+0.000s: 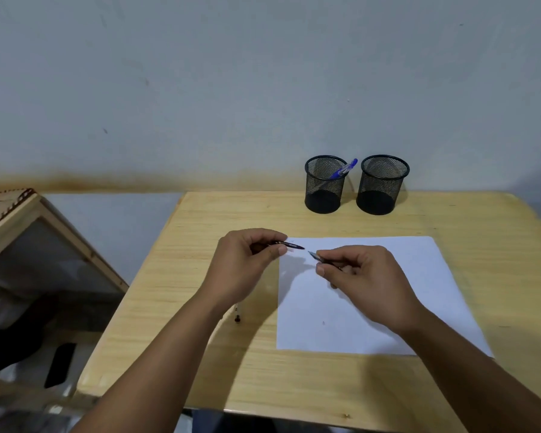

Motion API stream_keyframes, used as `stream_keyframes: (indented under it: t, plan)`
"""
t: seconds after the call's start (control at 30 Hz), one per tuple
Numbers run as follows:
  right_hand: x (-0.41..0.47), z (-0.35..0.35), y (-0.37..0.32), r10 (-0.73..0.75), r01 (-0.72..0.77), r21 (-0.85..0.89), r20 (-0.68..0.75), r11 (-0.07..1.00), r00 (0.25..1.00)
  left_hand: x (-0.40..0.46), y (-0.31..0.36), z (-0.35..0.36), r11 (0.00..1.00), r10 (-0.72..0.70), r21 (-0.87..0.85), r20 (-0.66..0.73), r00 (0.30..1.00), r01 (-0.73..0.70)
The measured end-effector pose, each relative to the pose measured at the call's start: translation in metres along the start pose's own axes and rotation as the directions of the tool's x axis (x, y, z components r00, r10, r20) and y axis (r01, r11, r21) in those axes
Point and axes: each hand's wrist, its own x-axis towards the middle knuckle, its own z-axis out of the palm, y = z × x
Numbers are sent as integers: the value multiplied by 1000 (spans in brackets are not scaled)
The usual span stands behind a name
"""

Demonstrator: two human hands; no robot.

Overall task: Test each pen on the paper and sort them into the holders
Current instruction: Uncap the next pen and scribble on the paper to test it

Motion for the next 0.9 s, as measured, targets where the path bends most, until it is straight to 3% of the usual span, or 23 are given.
stream_keyframes:
  t: [0.13, 0.33, 0.6, 0.8, 0.9]
  plan:
    - [-2, -6, 3, 32, -32, 160, 1, 987, 999, 13, -19, -6, 981, -64, 178, -78, 995, 77]
    - [-8, -4, 9, 82, -82, 290, 10, 954, 997, 22, -34, -1, 855, -102, 495, -129, 986, 153]
    - [-12, 0, 13, 105, -87, 355, -32, 931, 994, 25, -47, 8, 739, -8, 666, -147, 989, 105]
    - [-12, 3, 19, 133, -95, 367, -79, 925, 988, 5, -45, 12, 762, 119, 647, -118, 986, -14]
    - [-8, 3, 22, 115, -82, 357, -73, 930, 991, -17, -48, 20, 706, 223, 687, 19, 975, -175]
